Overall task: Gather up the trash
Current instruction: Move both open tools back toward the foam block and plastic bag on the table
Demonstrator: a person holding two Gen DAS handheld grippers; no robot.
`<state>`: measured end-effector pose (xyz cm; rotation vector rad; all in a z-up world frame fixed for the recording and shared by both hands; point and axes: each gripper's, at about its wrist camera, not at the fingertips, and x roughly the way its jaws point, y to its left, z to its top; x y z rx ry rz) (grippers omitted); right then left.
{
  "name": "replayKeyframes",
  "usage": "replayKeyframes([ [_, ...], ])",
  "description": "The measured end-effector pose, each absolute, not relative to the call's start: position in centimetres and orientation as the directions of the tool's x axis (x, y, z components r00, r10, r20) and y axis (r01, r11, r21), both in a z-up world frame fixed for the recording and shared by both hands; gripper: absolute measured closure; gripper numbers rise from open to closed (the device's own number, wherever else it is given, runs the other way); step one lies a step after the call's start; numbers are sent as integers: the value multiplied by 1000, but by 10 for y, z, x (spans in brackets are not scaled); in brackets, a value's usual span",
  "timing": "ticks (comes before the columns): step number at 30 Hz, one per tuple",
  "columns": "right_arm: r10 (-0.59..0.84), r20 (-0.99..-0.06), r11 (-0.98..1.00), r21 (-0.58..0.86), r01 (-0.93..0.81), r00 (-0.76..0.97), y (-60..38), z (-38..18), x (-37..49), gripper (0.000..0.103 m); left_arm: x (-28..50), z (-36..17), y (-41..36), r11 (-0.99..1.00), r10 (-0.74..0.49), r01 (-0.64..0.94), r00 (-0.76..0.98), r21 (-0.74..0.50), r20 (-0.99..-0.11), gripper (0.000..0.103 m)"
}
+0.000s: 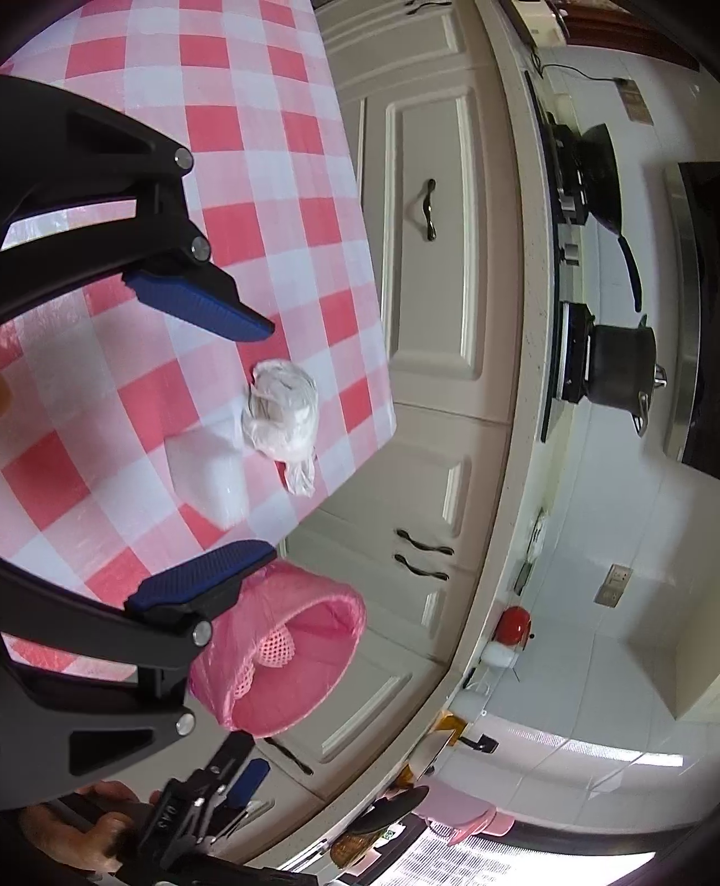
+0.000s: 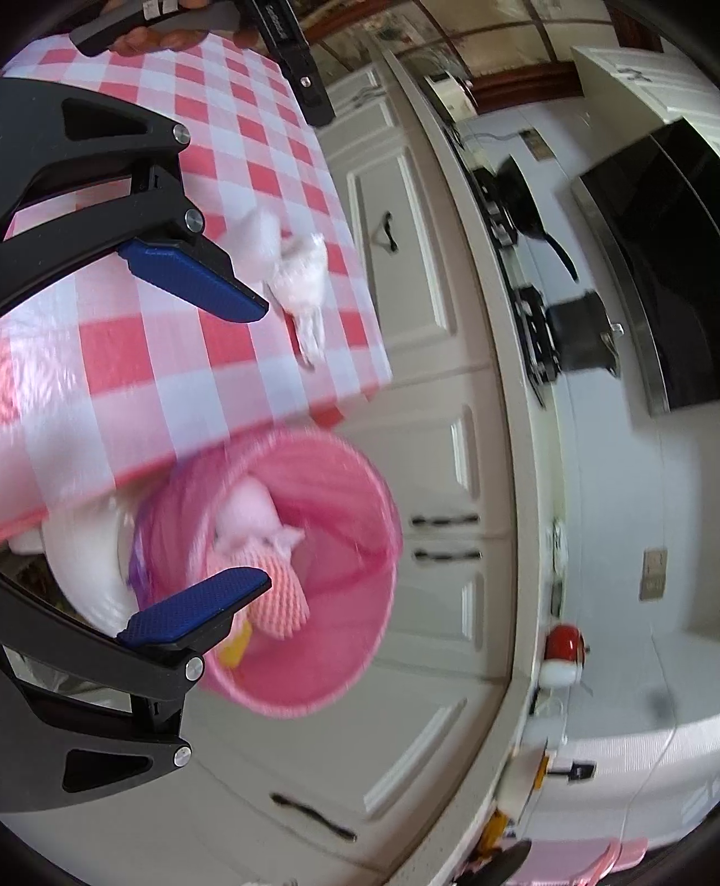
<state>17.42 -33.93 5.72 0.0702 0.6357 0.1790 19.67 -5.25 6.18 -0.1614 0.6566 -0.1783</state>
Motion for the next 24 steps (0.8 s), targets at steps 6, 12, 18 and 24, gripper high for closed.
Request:
replayKeyframes([
  [6, 233, -602, 972, 125, -199, 763, -301, 47, 182, 18, 200, 52, -40, 973, -209, 102, 770, -208, -603, 32],
  [12, 262, -622, 964, 126, -236, 738, -269, 37, 192, 18, 204, 43, -26, 974, -200, 90, 760, -206, -618, 32],
  [18, 268, -646, 960, 116, -254, 715, -238, 29, 206, 18, 212, 30, -15, 975, -207, 100, 739, -200, -641, 33],
  [24, 261, -665, 960, 101, -262, 700, -211, 22, 219, 18, 220, 16, 2, 975, -208, 95, 717, -202, -666, 36],
])
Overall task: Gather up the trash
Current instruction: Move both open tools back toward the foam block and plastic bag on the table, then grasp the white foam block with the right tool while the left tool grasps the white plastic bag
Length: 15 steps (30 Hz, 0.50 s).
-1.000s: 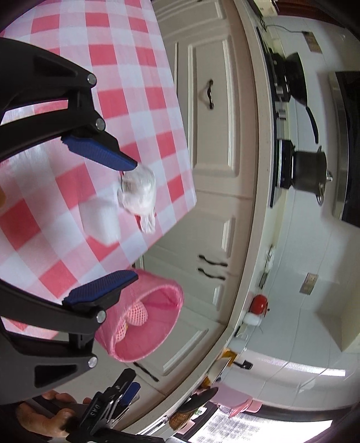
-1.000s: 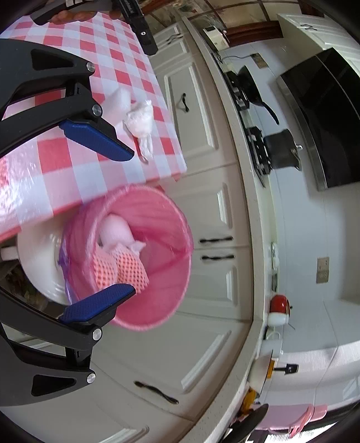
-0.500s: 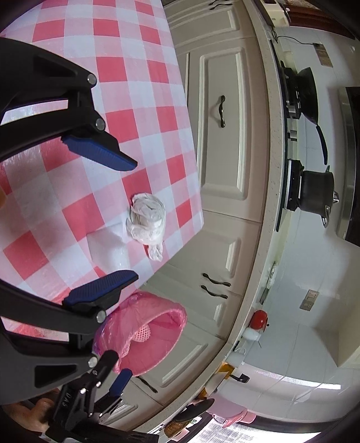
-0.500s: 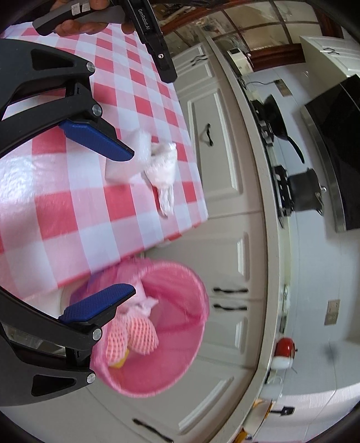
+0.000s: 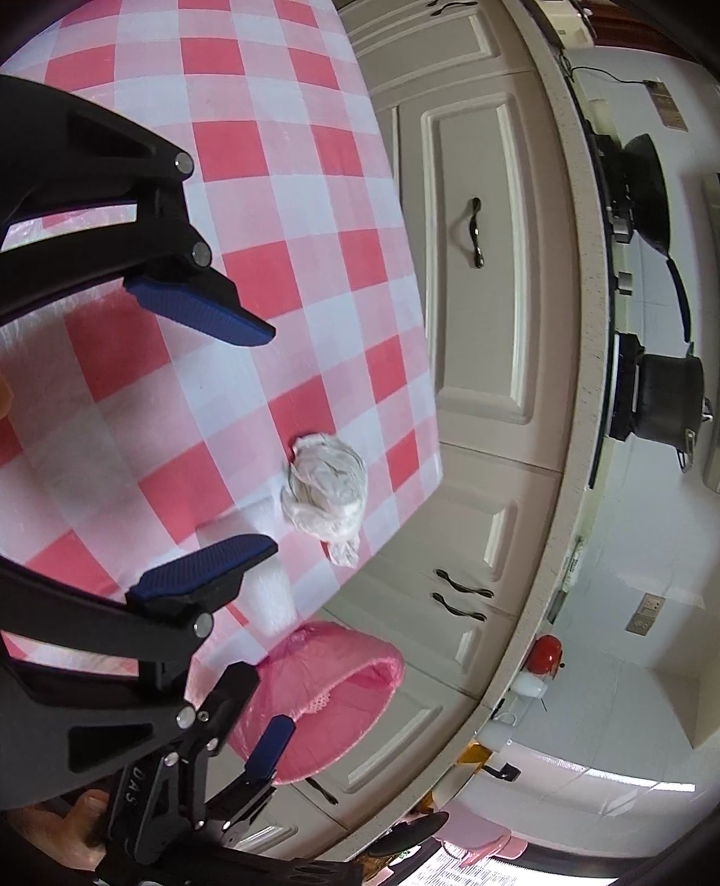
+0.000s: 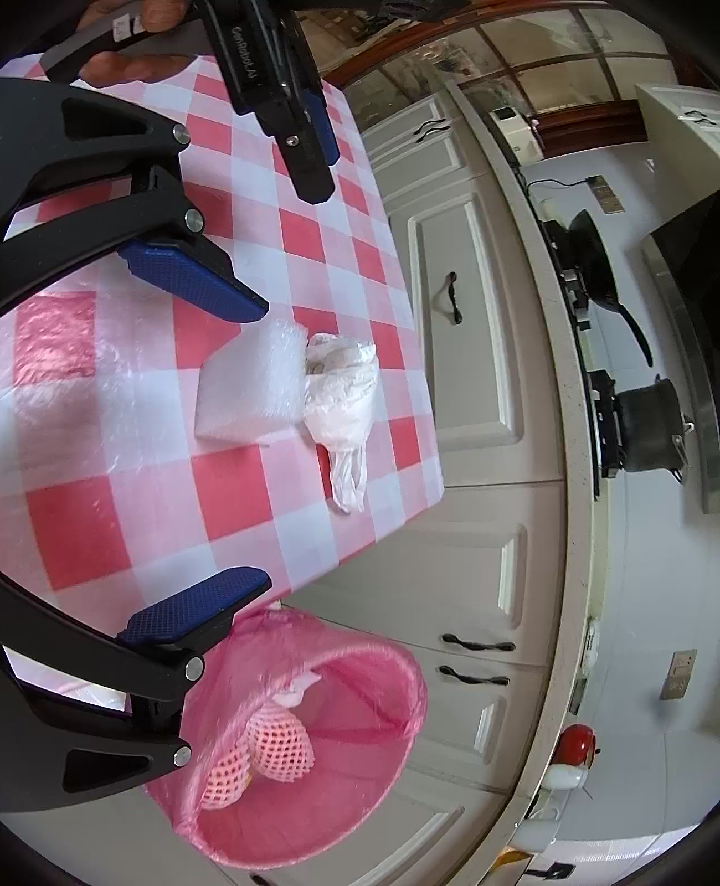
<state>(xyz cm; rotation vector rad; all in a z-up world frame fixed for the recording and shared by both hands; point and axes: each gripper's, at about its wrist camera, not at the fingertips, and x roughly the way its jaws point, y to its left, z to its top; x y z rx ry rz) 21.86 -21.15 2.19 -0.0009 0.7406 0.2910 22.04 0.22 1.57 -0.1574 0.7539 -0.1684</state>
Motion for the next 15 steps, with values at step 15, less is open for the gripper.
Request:
replayKeyframes([
  [15, 239, -735, 958, 70, -280, 635, -169, -8, 252, 38, 227, 7, 30, 966, -232, 87, 709, -244, -666, 37],
])
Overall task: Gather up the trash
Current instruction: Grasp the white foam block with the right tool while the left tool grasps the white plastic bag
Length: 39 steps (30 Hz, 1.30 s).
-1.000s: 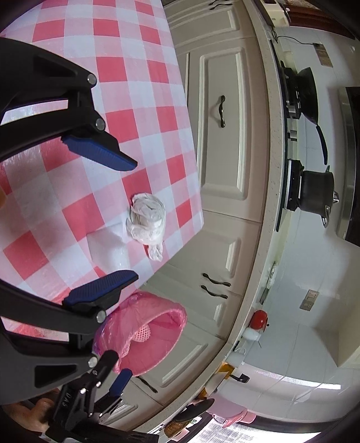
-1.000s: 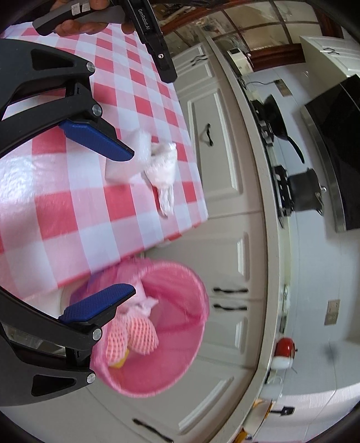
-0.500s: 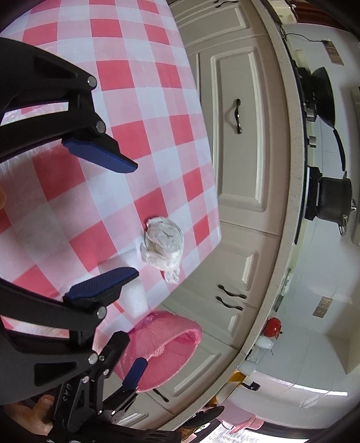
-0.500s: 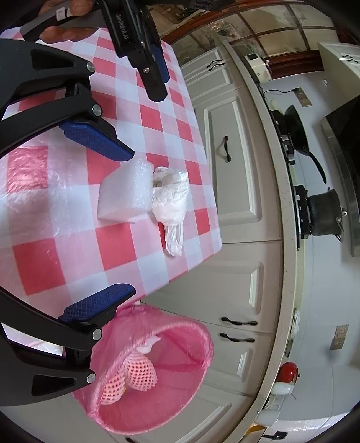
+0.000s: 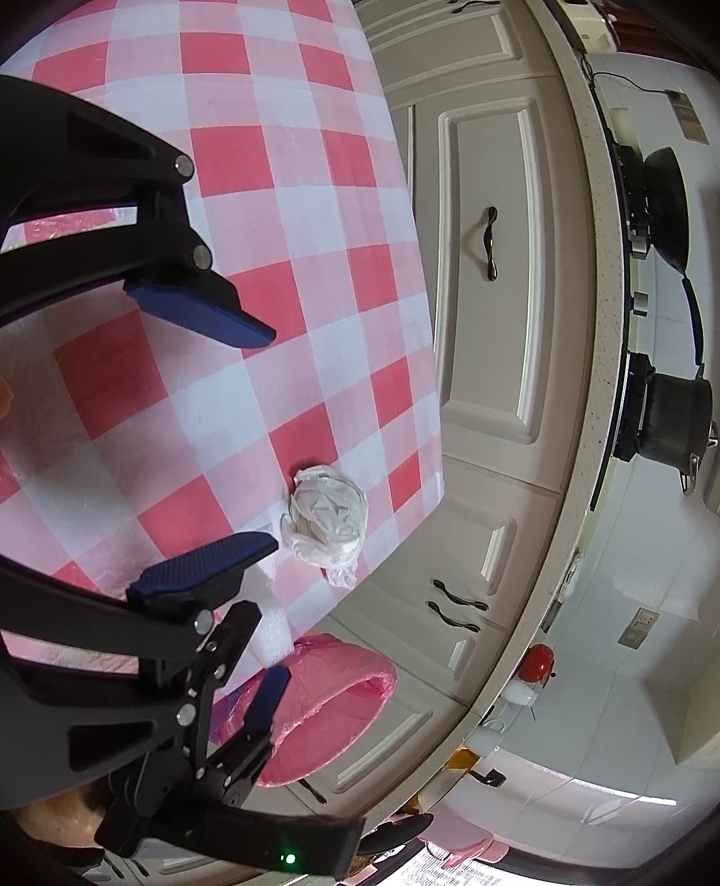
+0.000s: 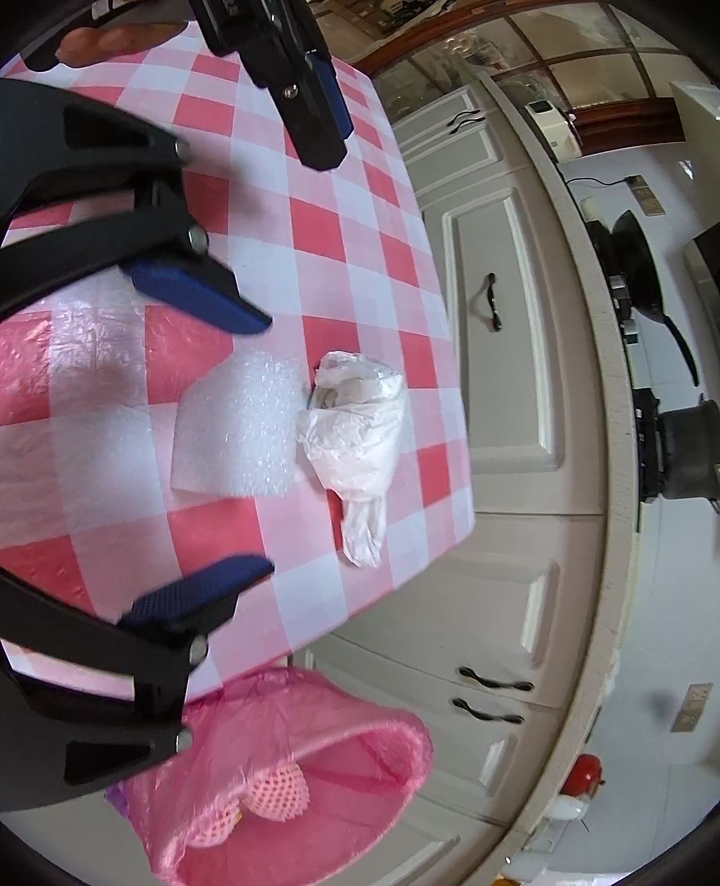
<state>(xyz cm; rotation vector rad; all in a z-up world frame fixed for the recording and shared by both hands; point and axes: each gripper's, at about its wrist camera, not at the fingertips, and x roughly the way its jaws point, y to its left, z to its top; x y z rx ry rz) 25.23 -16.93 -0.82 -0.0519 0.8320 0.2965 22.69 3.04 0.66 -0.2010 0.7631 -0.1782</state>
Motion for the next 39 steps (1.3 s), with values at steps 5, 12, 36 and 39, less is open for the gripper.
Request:
replayKeyframes([
  [5, 251, -744, 954, 81, -289, 620, -166, -15, 258, 48, 231, 4, 33, 966, -234, 88, 704, -245, -671, 37],
  [12, 254, -738, 954, 83, -288, 625, -173, -14, 256, 52, 241, 1, 26, 964, -247, 105, 694, -245, -677, 37],
  [36, 261, -712, 963, 146, -227, 651, -241, -2, 243, 52, 334, -27, -61, 943, -331, 223, 591, -246, -736, 46],
  [39, 268, -709, 962, 155, -227, 652, -244, 0, 243, 52, 346, -30, -65, 946, -322, 217, 580, -240, -748, 46],
])
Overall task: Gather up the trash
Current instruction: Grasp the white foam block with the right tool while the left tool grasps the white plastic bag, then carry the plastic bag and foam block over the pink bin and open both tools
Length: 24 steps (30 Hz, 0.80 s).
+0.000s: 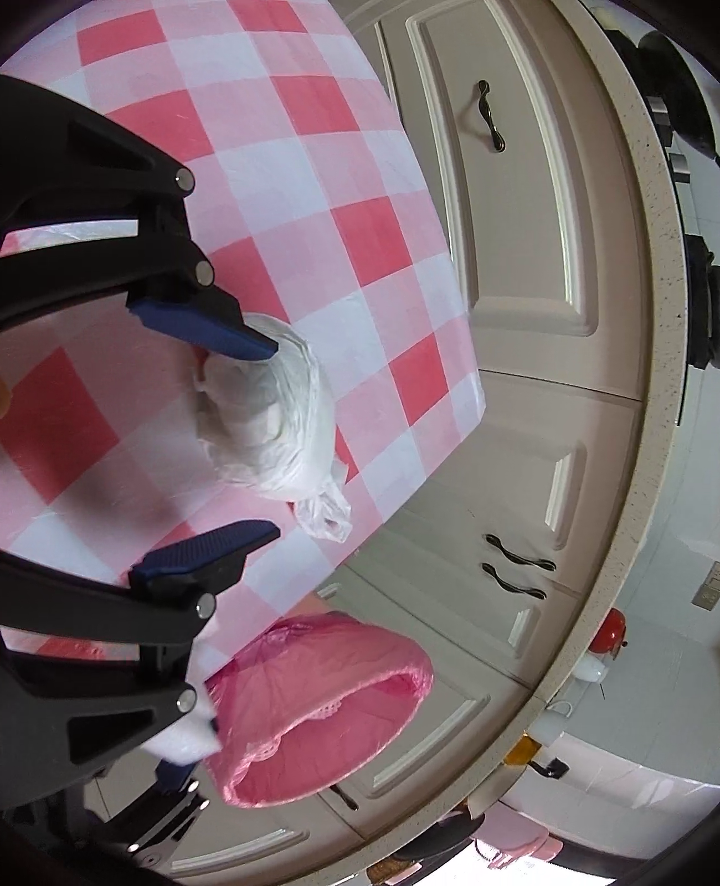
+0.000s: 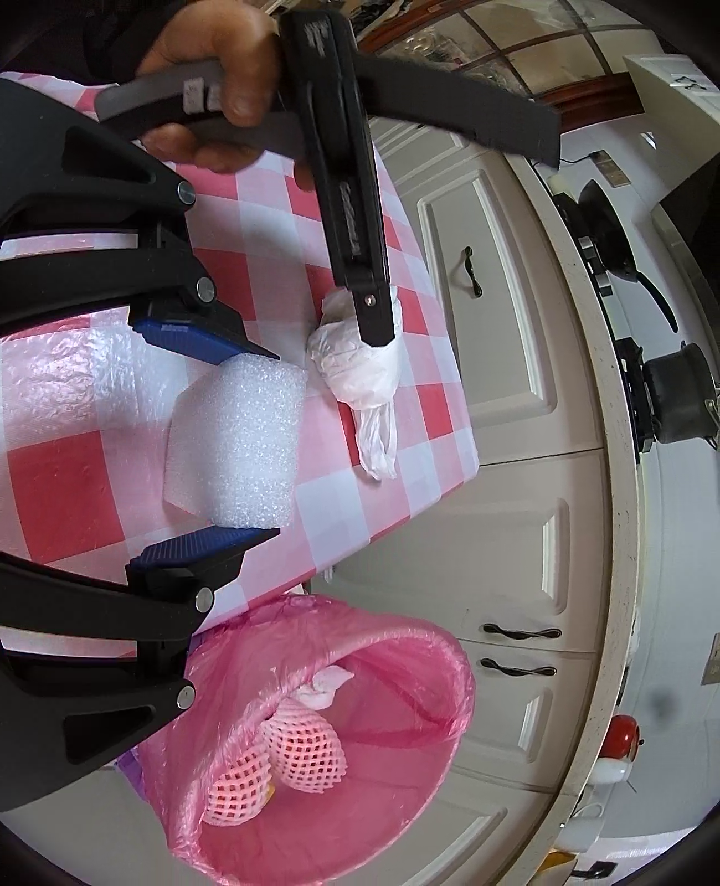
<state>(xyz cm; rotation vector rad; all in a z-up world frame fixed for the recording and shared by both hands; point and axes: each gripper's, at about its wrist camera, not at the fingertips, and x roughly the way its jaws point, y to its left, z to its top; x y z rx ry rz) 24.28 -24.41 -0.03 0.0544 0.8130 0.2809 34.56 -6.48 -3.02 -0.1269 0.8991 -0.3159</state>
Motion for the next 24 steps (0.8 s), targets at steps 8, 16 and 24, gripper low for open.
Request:
replayKeyframes([
  [8, 277, -701, 960, 164, -229, 658, -248, 5, 240, 51, 359, -46, -69, 954, -298, 200, 538, -224, -788, 66],
  [16, 276, -696, 960, 165, -226, 663, -251, 8, 236, 51, 348, -41, -68, 951, -307, 208, 543, -229, -782, 85],
  [24, 276, -689, 960, 166, -224, 670, -254, 13, 226, 51, 310, -31, -54, 954, -300, 169, 577, -248, -760, 85],
])
